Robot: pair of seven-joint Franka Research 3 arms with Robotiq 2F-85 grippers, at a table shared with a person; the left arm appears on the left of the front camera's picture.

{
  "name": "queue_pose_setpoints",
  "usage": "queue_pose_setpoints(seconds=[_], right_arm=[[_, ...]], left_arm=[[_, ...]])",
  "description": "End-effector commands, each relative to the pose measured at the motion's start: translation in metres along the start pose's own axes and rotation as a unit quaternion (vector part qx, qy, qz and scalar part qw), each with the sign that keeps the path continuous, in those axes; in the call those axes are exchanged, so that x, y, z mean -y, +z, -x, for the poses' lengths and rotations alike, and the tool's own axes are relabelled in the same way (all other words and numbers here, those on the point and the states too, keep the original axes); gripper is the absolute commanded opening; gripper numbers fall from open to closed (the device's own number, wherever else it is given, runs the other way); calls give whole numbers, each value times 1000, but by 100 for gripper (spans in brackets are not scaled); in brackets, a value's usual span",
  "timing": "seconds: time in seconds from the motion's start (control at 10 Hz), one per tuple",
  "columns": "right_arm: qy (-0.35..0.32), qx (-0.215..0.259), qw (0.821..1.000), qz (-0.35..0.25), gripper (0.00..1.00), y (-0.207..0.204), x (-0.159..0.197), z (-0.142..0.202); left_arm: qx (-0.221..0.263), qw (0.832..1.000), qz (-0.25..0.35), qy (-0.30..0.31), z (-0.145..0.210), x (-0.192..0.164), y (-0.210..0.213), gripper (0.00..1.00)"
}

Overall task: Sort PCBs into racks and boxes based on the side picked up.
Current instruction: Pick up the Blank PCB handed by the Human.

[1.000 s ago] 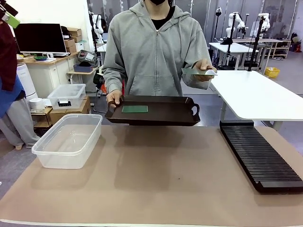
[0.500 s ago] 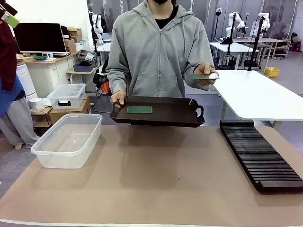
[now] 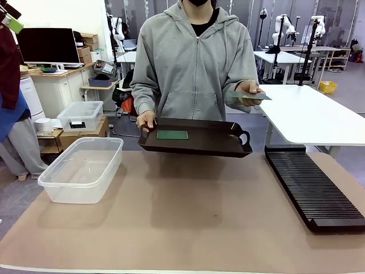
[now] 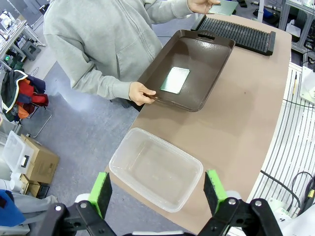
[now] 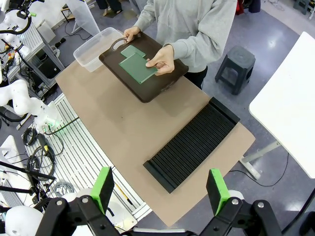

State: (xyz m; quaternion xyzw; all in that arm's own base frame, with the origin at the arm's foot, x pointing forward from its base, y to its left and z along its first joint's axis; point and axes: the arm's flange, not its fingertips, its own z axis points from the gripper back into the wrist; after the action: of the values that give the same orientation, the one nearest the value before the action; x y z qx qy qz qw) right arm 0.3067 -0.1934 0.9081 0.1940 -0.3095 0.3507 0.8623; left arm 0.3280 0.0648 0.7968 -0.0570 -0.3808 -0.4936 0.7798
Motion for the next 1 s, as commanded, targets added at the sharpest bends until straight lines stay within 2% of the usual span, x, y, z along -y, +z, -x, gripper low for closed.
queue_pose_setpoints(seconds=[0.0,0.5,0.6,0.8,0.9], right_arm=[[2,-1,1000,-1,100,0,-2,0],[0,0,1000,0,100,0,0,0],[-21,0,999,-47,100,-9,-8,2],[-40,-14,995,-94,100,-22,7,-7],[-56,-25,992,-113,100,-24,-5,-4]], left_arm=[[-2,1000,-1,0,1,0,0,100],[-2,1000,-1,0,1,0,0,100],[-2,1000,-1,0,1,0,0,100],[-2,1000,-1,0,1,0,0,100],[-2,1000,-1,0,1,0,0,100]])
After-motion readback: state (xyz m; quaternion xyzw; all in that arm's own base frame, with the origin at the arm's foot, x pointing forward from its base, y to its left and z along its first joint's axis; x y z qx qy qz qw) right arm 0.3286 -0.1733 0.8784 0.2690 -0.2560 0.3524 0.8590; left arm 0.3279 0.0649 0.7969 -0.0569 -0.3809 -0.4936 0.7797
